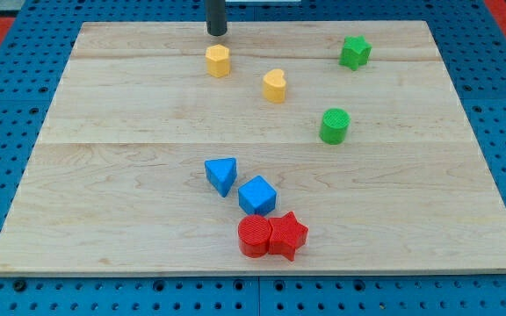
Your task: Move the blue triangle to the bottom side of the green circle
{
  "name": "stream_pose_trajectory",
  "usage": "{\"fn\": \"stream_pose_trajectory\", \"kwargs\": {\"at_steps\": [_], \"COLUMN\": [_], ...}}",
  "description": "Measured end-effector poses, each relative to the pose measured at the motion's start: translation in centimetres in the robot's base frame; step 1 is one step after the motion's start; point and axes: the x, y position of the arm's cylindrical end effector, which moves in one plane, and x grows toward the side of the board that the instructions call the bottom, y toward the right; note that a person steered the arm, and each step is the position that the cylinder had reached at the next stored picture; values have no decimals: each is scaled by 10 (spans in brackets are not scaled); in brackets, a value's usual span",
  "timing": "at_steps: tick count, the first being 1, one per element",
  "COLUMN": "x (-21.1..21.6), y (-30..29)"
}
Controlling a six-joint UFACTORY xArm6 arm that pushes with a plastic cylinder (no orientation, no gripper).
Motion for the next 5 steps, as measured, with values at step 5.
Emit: {"fn": "stream_pose_trajectory", "kwargs": {"at_steps": [5], "x": [30], "y": [-82]}}
